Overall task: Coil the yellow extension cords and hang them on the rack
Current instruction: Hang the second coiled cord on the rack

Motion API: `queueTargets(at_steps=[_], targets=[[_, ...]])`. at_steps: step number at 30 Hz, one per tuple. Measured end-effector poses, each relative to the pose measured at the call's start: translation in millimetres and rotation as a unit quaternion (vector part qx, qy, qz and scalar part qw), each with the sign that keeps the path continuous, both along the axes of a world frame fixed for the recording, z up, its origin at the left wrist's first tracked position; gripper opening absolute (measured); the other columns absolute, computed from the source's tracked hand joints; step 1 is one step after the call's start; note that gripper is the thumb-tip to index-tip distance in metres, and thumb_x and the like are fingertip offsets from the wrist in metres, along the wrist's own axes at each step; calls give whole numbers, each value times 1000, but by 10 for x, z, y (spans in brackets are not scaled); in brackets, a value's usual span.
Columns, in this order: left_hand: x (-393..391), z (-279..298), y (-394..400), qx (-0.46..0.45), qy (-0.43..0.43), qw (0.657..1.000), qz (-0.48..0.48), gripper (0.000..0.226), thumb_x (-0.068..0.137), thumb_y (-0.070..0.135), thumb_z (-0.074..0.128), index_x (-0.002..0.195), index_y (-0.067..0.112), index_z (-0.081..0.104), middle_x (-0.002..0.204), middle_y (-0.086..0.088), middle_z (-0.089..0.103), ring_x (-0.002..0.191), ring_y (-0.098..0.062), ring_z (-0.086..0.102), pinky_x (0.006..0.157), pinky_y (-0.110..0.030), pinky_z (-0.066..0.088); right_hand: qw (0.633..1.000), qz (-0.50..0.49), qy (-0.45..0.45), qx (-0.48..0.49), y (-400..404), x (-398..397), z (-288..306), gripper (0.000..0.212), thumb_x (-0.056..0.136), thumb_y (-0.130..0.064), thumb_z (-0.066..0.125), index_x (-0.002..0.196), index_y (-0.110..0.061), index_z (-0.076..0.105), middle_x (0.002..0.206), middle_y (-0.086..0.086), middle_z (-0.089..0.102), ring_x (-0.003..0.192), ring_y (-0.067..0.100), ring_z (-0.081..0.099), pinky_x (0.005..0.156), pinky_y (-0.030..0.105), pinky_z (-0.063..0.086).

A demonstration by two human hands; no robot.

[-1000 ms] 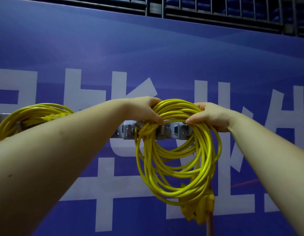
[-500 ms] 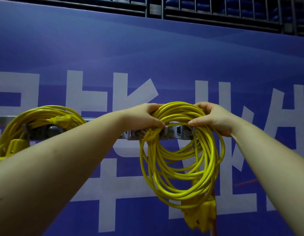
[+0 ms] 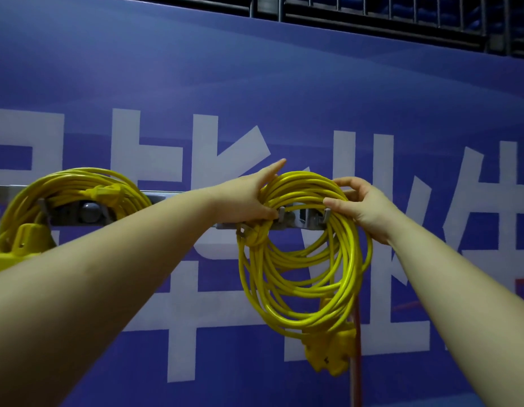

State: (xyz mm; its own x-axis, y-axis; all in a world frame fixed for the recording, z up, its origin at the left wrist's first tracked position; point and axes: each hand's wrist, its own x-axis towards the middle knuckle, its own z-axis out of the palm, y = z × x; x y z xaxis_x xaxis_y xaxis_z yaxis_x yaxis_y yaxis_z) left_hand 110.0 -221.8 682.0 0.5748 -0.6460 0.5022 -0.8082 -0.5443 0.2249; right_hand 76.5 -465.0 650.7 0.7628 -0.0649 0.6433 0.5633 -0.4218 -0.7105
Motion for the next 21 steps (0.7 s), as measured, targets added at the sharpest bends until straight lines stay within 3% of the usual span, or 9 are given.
queueTargets(at_steps=[6,11,14,16,21], targets=[[-47,-86,46,27,-23,999,-11,86,94,18,57,148,43,-5,139,5,44,81,-7,62,70,-20,56,999,-6,-31,34,32,-15,-148,39,79,-28,68,116,-23,57,110,6,65,97,21,67,73,31,59],[-133,-32,77,43,56,997,-6,95,92,18,61,145,48,-12,149,0,34,108,-18,58,85,-31,53,997,-55,-35,-44,92,-105,-140,46,91,-32,56,135,-24,47,124,-1,60,115,19,57,86,28,51],[-157,-32,31,72,10,997,21,98,92,20,61,146,40,-19,146,-6,38,94,-14,61,80,-29,54,988,-105,-27,-113,146,-103,-129,56,96,-45,36,148,-25,25,150,-1,35,137,19,33,104,30,34],[-139,-58,-1,86,-24,995,36,99,92,21,61,147,32,-22,149,-8,35,92,-13,57,77,-26,49,990,-97,-23,-101,154,-81,-142,55,98,-47,27,149,-28,21,154,-2,29,141,18,26,111,33,27],[-135,-172,17,134,-136,977,95,94,93,36,56,148,26,-20,159,-3,17,131,-26,42,98,-33,39,989,-112,-27,-91,147,-58,-236,49,100,-44,23,147,-33,25,150,-2,36,138,19,32,106,32,31]])
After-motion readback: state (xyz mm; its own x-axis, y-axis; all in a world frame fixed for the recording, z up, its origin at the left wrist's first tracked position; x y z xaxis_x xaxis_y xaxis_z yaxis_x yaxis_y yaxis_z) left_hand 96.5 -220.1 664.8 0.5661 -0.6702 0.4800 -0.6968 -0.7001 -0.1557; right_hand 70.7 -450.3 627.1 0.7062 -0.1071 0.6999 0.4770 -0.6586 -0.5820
